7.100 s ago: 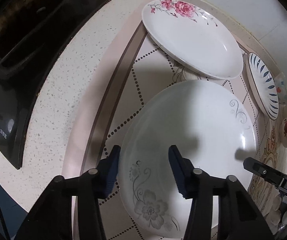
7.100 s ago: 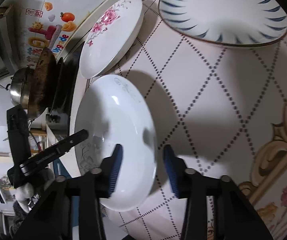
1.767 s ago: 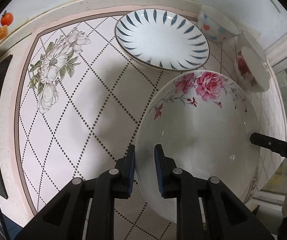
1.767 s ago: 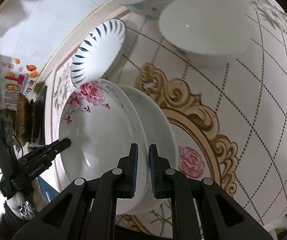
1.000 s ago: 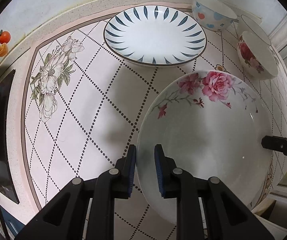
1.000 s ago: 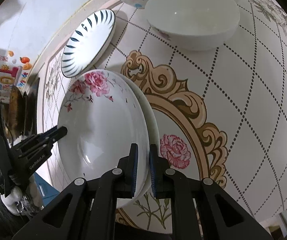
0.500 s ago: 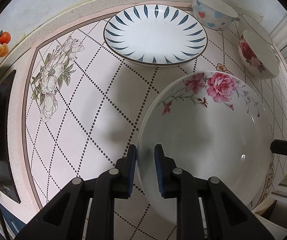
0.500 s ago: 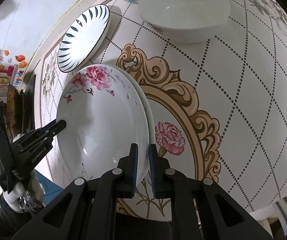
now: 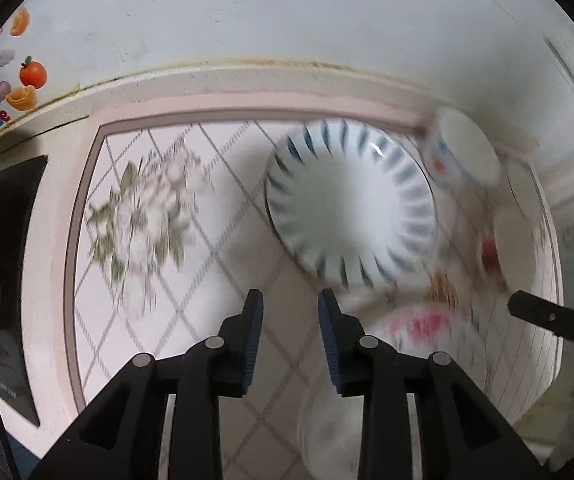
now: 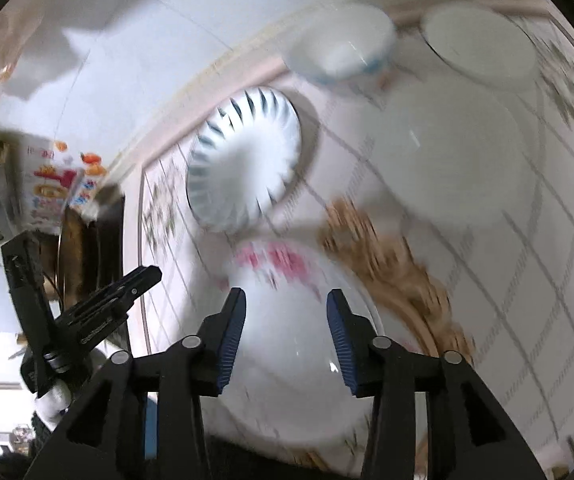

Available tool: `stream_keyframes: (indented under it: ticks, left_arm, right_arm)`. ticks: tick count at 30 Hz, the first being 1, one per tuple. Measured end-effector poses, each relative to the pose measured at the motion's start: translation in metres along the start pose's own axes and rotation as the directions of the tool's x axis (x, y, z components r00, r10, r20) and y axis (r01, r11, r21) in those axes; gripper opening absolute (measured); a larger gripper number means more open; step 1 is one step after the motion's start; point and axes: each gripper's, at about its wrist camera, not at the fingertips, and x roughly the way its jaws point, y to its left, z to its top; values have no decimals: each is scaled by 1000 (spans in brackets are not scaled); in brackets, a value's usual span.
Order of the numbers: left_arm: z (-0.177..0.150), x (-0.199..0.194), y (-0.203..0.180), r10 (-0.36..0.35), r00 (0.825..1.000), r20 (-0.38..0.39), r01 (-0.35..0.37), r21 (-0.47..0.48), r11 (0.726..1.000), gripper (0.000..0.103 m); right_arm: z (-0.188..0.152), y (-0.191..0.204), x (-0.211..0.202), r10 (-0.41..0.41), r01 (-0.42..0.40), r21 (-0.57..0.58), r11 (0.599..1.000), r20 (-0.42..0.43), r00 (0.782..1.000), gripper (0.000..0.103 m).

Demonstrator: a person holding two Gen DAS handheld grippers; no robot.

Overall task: Organize plates and bowls
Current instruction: 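Close both grippers on the rim of the blue-striped plate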

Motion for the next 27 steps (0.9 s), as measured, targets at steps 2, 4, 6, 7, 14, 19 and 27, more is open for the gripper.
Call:
stream_keyframes:
  ticks: [2, 4, 6, 7, 14, 19, 27]
  left_arm:
    - [22, 17, 6, 0, 1000, -6, 0, -25, 1000, 26]
    - [38, 37, 10, 0, 1000, -29, -1, -33, 999, 26]
    - [50, 55, 12, 9, 998, -55, -10, -32, 999, 26]
    - [54, 63, 12, 13, 998, -64, -15, -30, 999, 26]
    - [64, 98, 12, -4, 996, -92, 2, -22, 1000, 19]
    - [63, 98, 12, 25, 998, -57, -26, -8, 1000, 14]
    - [42, 75, 11, 17, 1000, -3, -17, 10, 1000, 13]
  right_arm:
    - [27, 7, 14, -5, 4, 23, 1000, 24, 1000, 45]
    - [50, 13, 29, -32, 31, 25, 999, 39, 999, 45]
    - [67, 15, 43, -70, 68, 33, 997, 51, 996, 45]
    - [75, 15, 52, -85, 83, 38, 996, 47, 995, 45]
    - [100, 4, 89, -150, 148, 53, 988, 43, 988, 21]
    - [99, -2, 97, -161, 157, 54, 986, 70, 985, 9]
    - [88, 0, 90, -152, 150, 29, 988, 72, 986, 9]
